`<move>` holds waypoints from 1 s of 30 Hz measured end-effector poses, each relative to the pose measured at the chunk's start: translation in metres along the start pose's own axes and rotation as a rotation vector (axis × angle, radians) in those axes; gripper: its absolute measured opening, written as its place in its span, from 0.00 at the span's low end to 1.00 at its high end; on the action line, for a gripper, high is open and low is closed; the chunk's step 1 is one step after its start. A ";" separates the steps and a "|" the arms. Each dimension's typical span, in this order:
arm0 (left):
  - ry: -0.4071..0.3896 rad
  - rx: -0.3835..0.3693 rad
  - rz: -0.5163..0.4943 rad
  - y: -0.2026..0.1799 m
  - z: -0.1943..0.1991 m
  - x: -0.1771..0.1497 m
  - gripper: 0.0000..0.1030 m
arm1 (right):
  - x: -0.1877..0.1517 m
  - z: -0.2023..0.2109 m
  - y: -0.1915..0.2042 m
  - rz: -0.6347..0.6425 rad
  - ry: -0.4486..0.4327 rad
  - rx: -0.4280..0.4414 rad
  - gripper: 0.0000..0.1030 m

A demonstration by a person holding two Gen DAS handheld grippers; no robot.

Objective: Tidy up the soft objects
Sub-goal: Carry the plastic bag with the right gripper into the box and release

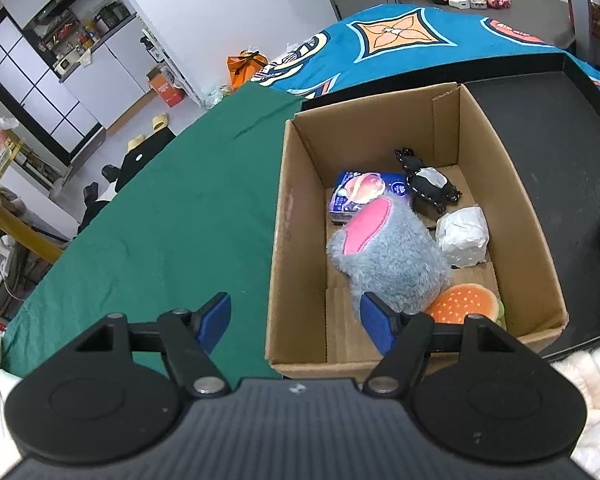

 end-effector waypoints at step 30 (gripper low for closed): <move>0.013 -0.056 0.136 0.014 0.000 0.005 0.68 | 0.064 0.076 0.006 -0.091 -0.285 -0.052 0.39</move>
Point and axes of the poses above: each gripper's, at about its wrist camera, not at the fingertips, and z roughly against the way its jaws point, y to its left, x to its top, the point moved 10 cm from there along -z, roughly the way its jaws point, and after that the axes turned 12 degrees about z, right-handed, at the moved point
